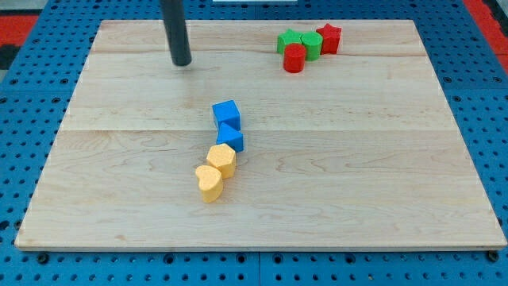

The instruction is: Separate yellow hexagon and blue triangle

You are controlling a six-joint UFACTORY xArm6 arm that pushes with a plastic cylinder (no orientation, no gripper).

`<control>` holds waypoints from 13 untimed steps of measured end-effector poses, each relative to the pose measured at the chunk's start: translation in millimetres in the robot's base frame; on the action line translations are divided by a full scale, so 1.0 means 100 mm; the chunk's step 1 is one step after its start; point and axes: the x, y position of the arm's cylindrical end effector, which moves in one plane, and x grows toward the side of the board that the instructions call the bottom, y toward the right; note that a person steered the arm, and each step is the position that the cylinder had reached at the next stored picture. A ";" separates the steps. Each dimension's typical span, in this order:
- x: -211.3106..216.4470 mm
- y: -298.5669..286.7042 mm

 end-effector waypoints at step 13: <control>1.02 1.14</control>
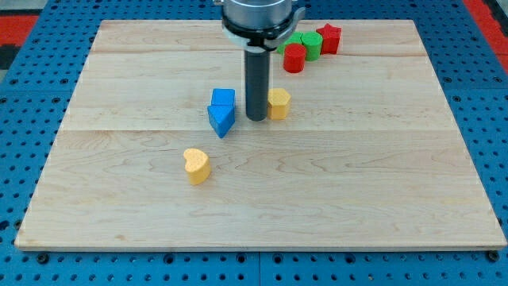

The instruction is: Separate yellow hexagon and blue triangle

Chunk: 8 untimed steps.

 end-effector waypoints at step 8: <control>-0.09 -0.24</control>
